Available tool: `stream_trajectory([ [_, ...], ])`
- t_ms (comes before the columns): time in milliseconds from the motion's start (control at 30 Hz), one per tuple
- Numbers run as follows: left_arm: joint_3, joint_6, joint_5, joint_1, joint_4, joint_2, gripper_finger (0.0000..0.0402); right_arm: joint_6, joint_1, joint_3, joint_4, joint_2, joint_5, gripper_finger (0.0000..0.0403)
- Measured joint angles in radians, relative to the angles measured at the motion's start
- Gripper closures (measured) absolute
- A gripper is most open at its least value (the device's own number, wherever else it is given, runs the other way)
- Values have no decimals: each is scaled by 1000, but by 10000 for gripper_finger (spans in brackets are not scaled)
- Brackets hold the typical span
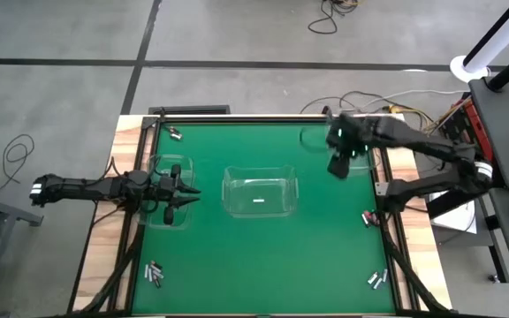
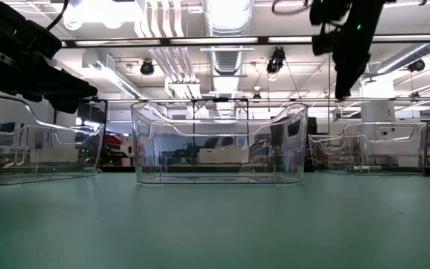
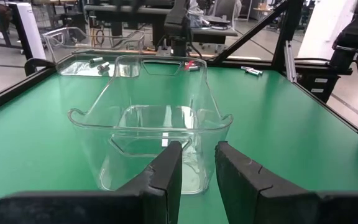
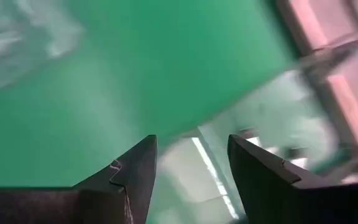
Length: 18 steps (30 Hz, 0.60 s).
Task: Sort batteries
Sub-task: Put the silver battery into the top transparent bin
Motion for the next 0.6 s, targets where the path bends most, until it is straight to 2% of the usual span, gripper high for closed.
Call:
stream_trajectory([
  [167,0,0,0,0,0,0,324,361,340,-3,-81,-9,-35,203],
  [300,0,0,0,0,0,0,324,681,553,-15,-127,18,-114,194],
  [433,0,0,0,0,0,0,324,979,658,-79,-138,46,-194,182],
  [600,0,0,0,0,0,0,324,1175,678,-218,-134,67,-249,172],
])
